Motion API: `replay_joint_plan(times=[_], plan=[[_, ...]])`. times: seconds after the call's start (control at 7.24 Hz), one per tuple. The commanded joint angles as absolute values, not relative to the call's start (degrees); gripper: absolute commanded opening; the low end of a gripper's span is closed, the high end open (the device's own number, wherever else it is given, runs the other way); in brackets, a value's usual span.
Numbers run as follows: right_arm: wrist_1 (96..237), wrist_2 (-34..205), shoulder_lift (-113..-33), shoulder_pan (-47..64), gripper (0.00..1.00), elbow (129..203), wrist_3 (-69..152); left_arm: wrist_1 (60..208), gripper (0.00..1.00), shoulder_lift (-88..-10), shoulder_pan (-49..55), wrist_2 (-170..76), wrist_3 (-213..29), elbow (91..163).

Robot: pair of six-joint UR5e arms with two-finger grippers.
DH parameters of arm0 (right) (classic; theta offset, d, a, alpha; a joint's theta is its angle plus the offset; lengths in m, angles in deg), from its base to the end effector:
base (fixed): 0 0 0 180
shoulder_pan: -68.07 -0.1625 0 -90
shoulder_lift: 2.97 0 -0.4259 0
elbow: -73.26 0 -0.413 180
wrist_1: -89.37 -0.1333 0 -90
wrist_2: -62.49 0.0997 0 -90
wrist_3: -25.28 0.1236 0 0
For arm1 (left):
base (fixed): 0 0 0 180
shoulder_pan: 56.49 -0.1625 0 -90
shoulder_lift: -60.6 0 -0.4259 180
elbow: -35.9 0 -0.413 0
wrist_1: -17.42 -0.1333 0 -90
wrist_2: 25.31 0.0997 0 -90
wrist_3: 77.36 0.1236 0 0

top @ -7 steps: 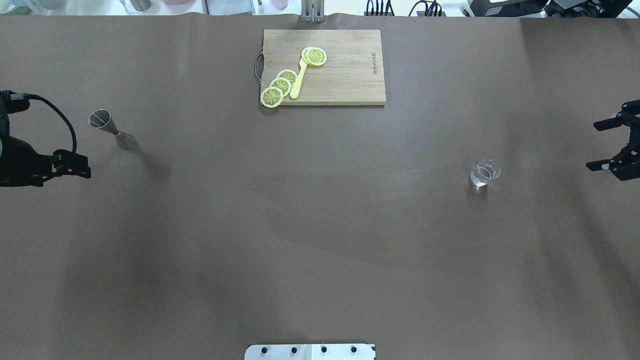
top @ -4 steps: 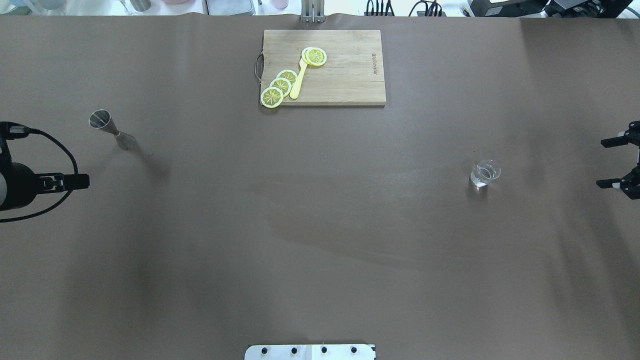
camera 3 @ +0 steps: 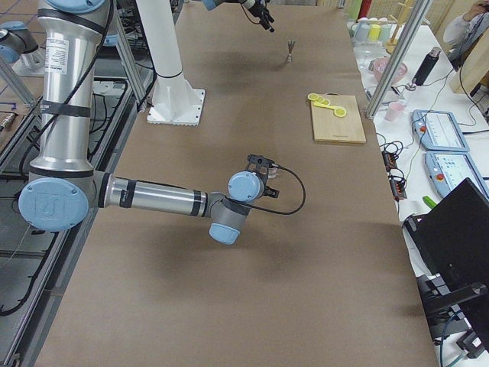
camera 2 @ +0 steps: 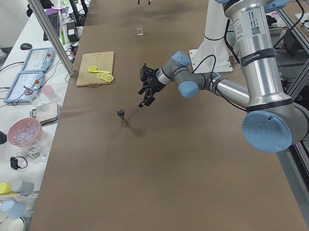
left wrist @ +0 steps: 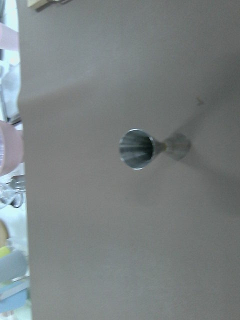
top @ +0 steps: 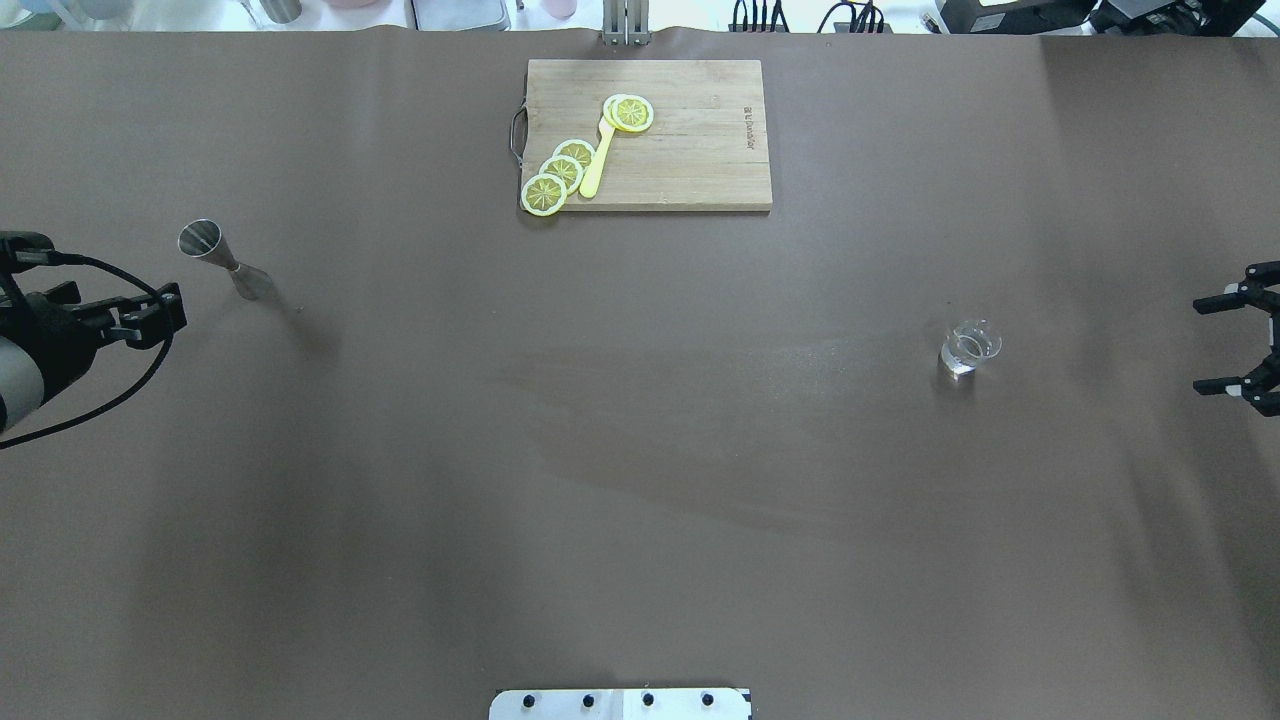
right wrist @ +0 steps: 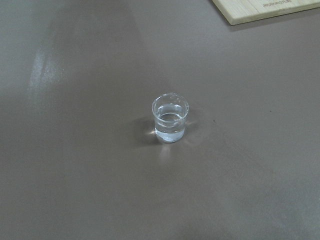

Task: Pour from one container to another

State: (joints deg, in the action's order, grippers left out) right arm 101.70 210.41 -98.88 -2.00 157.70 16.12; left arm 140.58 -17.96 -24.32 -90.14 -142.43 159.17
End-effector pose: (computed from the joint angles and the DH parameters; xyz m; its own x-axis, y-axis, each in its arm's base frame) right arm -0.1303 -0.4433 0.6035 0.2101 -0.9587 0.1919 0.1732 0.2297 0.9577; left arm 0.2800 -0.3957 0.4089 0.7678 -0.0323 -0.6399 0.4997 0.6553 0.5665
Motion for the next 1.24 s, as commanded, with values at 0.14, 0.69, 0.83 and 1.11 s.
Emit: replay_joint_plan(times=[0.14, 0.69, 0.83, 1.11], plan=[[97.8, 205.1, -95.4, 1.4, 1.0, 154.6, 24.3, 140.5, 0.97, -22.0, -27.7, -83.3, -142.8, 155.0], [88.9, 193.2, -95.1, 9.2, 1.0, 155.0, 36.9, 140.7, 0.93, -23.6, -34.9, -73.6, -153.3, 146.8], [88.1, 191.2, -94.8, 9.6, 1.0, 154.3, 36.9, 140.9, 0.93, -25.3, -35.8, -72.1, -155.4, 144.8], [86.5, 188.7, -92.1, 11.0, 1.0, 151.2, 36.9, 142.3, 0.93, -28.7, -36.3, -67.6, -159.5, 140.3]])
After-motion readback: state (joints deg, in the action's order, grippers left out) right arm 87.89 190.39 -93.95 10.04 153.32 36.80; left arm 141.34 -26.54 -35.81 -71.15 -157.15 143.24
